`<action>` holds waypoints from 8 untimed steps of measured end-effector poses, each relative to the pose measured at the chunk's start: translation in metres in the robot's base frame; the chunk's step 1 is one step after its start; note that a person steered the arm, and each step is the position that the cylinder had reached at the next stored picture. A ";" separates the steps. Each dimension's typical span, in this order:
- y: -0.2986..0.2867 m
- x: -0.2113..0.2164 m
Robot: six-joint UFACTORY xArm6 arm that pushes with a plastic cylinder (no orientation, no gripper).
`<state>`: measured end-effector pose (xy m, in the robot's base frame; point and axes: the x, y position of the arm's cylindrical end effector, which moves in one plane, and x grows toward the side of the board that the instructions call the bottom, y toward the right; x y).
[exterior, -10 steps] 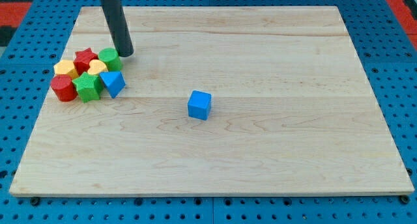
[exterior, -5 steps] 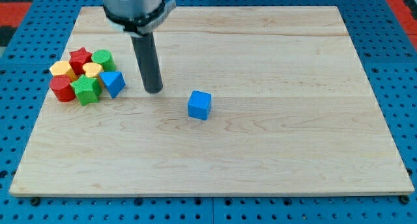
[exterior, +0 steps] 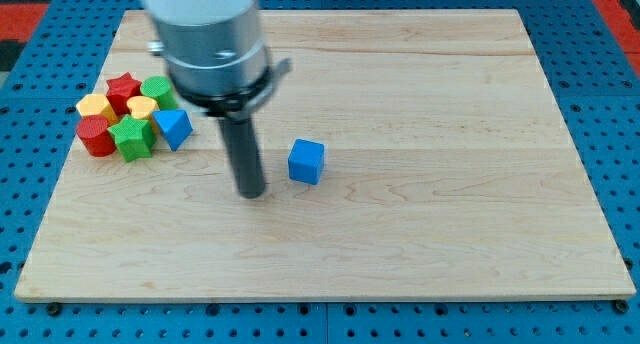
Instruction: Move blue cube towards the center
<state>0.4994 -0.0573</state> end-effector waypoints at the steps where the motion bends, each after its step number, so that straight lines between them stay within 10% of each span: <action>1: 0.043 -0.016; 8: 0.035 -0.036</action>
<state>0.4630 -0.0228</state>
